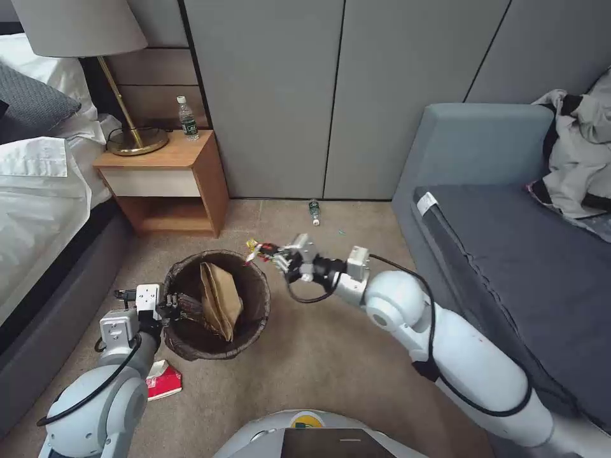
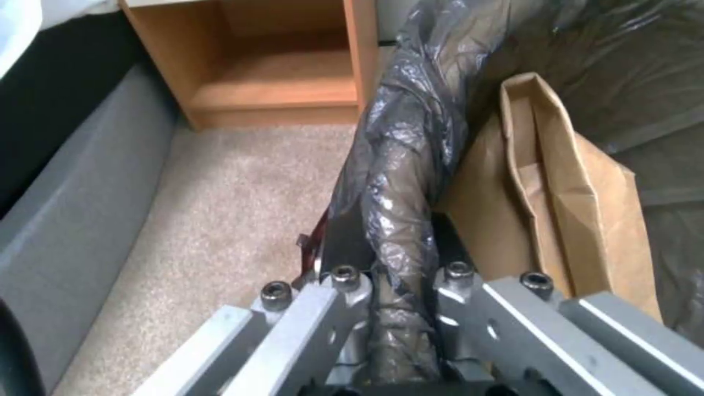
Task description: Pick up the trash bin, then pick up the garbage from the floor and place it into the trash bin.
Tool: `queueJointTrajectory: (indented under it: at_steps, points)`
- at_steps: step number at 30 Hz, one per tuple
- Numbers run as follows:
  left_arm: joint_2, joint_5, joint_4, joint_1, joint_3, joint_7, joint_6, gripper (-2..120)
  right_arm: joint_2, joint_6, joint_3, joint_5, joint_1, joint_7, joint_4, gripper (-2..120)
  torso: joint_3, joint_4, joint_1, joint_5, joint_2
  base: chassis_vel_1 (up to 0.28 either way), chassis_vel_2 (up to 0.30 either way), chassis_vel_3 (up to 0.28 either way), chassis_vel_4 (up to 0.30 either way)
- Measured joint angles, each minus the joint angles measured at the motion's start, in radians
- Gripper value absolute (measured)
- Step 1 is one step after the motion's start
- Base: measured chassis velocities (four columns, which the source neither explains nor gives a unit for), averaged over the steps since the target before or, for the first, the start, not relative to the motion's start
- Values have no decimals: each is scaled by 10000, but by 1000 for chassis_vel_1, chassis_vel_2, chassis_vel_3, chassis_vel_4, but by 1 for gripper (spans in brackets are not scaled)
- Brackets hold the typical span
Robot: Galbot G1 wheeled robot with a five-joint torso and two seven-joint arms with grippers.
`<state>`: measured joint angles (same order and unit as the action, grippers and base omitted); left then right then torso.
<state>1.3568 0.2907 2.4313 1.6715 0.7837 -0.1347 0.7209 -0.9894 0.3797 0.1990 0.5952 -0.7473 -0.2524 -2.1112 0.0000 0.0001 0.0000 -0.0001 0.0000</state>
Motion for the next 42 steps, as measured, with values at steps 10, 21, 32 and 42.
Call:
queueJointTrajectory:
  at_steps: [10,21,32,42]
  points:
    - [-13,-4,7,-42,-16,18,57,3,-394,161,1337,99,1065,264,231,0,0,-2,0,-2,0,0,0,0,0]
    - [-19,13,7,-70,-35,52,93,3,-736,233,2074,-72,1307,510,646,-1,0,-2,0,0,0,0,0,0,0]
    - [-14,27,-8,-124,-62,57,94,3,-980,232,2297,-193,1379,819,749,37,0,-1,0,1,0,0,0,0,0]
    - [-7,31,-8,-115,-90,56,94,3,-1103,239,2359,-195,1329,935,713,75,0,-1,0,1,0,0,0,0,0]
